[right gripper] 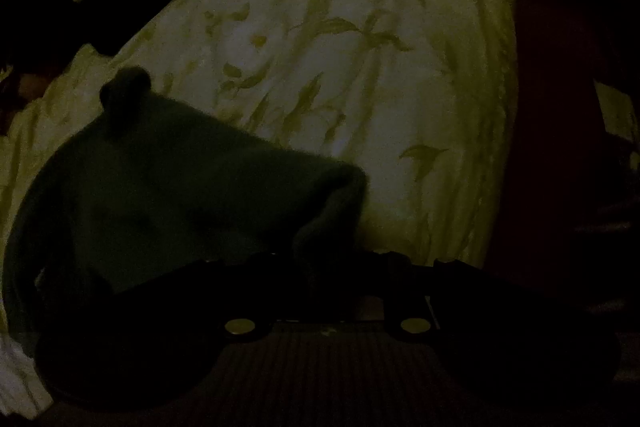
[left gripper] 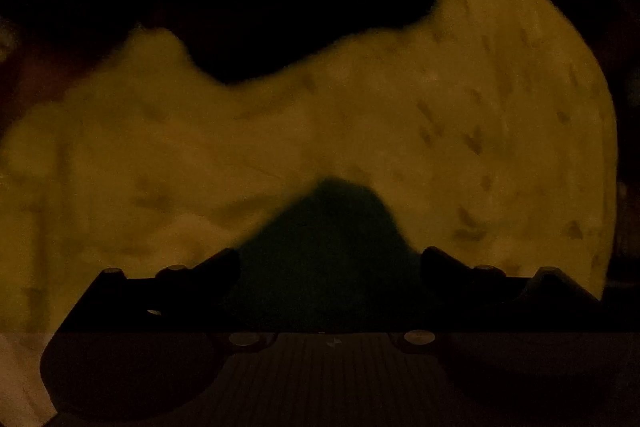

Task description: Fold small clothes

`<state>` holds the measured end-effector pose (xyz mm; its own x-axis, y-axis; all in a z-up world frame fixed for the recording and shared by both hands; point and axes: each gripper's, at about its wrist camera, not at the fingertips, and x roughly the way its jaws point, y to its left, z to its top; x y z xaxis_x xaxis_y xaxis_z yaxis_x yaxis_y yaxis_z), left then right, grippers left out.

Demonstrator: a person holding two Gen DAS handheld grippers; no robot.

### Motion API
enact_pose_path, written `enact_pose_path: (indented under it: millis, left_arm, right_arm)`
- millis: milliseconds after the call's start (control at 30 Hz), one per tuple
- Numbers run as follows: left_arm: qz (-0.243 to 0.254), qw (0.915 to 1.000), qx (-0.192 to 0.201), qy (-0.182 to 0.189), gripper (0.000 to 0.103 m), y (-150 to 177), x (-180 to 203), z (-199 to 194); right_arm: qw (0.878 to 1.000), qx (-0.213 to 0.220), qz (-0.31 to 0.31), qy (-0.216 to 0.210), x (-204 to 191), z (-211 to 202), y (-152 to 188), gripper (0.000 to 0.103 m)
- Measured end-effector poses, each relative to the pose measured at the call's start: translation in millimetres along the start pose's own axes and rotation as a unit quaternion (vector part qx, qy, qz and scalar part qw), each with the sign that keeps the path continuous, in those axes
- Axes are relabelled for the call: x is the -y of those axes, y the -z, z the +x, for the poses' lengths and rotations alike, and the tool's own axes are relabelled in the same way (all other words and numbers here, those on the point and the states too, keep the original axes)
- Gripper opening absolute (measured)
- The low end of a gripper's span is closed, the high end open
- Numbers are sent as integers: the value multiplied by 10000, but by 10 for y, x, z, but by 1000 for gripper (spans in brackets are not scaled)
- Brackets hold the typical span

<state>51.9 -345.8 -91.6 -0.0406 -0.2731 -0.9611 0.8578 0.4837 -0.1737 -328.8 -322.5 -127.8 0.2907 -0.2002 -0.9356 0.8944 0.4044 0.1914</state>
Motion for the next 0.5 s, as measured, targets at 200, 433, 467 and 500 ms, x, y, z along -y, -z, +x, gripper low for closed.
enact_pose_path:
  millis: [200, 433, 467, 500]
  left_arm:
    - [576, 9923, -1009, -433, 103, 47, 492, 691]
    - [27, 9989, -445, -112, 84, 351, 214, 443]
    - [-109, 9994, -308, 57, 83, 373, 143, 336]
    - [-278, 9992, -112, 257, 81, 413, 41, 161]
  right_arm:
    - [9999, -71, 109, -75, 29, 27, -15, 21]
    - [9996, 187, -150, -156, -46, -177, -27, 20]
    - [9994, 248, -156, -168, -54, -217, -45, 19]
    - [9992, 325, -173, -179, -64, -263, -73, 18]
